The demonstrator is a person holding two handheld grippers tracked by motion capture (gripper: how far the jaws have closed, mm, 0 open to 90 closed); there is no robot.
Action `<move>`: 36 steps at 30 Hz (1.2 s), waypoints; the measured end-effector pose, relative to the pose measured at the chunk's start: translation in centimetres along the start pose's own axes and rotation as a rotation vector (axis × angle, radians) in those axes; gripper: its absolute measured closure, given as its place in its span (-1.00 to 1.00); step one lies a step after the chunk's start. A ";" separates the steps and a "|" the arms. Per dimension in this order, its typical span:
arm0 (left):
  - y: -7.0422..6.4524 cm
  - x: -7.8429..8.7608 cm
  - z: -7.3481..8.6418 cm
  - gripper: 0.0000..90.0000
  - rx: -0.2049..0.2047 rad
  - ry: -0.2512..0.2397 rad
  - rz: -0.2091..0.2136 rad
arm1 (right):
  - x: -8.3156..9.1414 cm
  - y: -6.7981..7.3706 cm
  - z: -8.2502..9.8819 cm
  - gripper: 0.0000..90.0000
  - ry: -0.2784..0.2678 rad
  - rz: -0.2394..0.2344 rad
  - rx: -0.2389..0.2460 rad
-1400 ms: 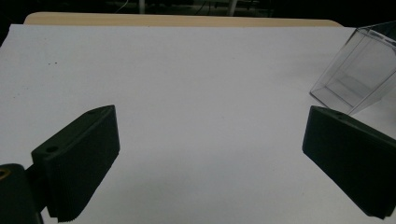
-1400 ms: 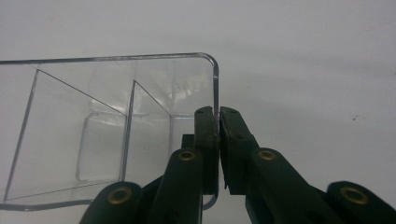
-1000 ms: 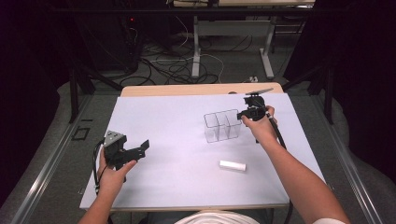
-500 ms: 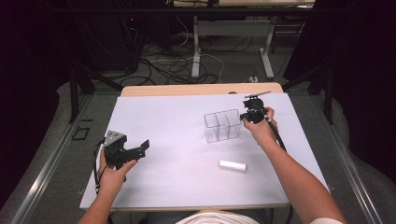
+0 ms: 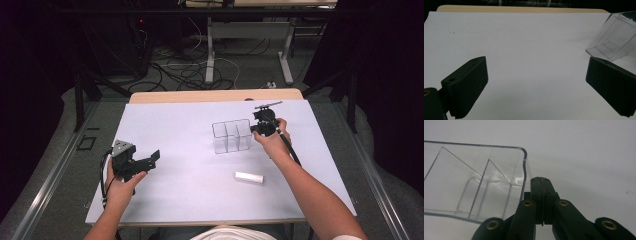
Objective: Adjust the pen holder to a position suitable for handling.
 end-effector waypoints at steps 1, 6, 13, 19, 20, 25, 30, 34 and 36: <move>0.0 0.0 0.0 -0.91 0.002 -0.003 0.002 | 0.0 0.0 0.0 1.00 0.000 0.000 0.000; -0.1 0.2 0.0 -0.91 -0.001 -0.002 0.006 | -0.6 1.4 0.3 1.00 -0.001 -0.032 0.008; -0.1 0.1 0.0 -0.91 0.000 -0.004 0.013 | -1.6 3.3 0.3 1.00 0.006 -0.069 0.027; -0.2 0.2 0.0 -0.91 0.000 -0.005 0.011 | -2.4 4.9 0.2 1.00 0.014 -0.091 0.040; -0.2 0.2 0.0 -0.91 -0.002 -0.005 0.010 | -2.4 4.9 0.2 1.00 0.014 -0.091 0.040; -0.2 0.2 0.0 -0.91 -0.006 -0.008 0.009 | -3.1 6.3 0.1 1.00 0.018 -0.107 0.063; -0.1 0.2 0.0 -0.91 -0.003 -0.004 0.011 | -3.5 6.6 0.0 1.00 0.017 -0.114 0.066; -0.1 0.2 0.0 -0.91 -0.005 -0.003 0.010 | -3.7 6.9 0.1 1.00 0.022 -0.121 0.064; -0.1 0.2 0.0 -0.91 -0.006 -0.005 0.011 | -3.8 6.8 0.1 1.00 0.013 -0.131 0.061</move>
Point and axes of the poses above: each handheld gripper's, and its own axes: x roughly backward along the jaws, z roughly out of its underside, y roughly to its left, the point moved 1 cm from there along -x, roughly forward along the jaws, and after that the axes turned 15 degrees about -z, right-handed, at the moved point
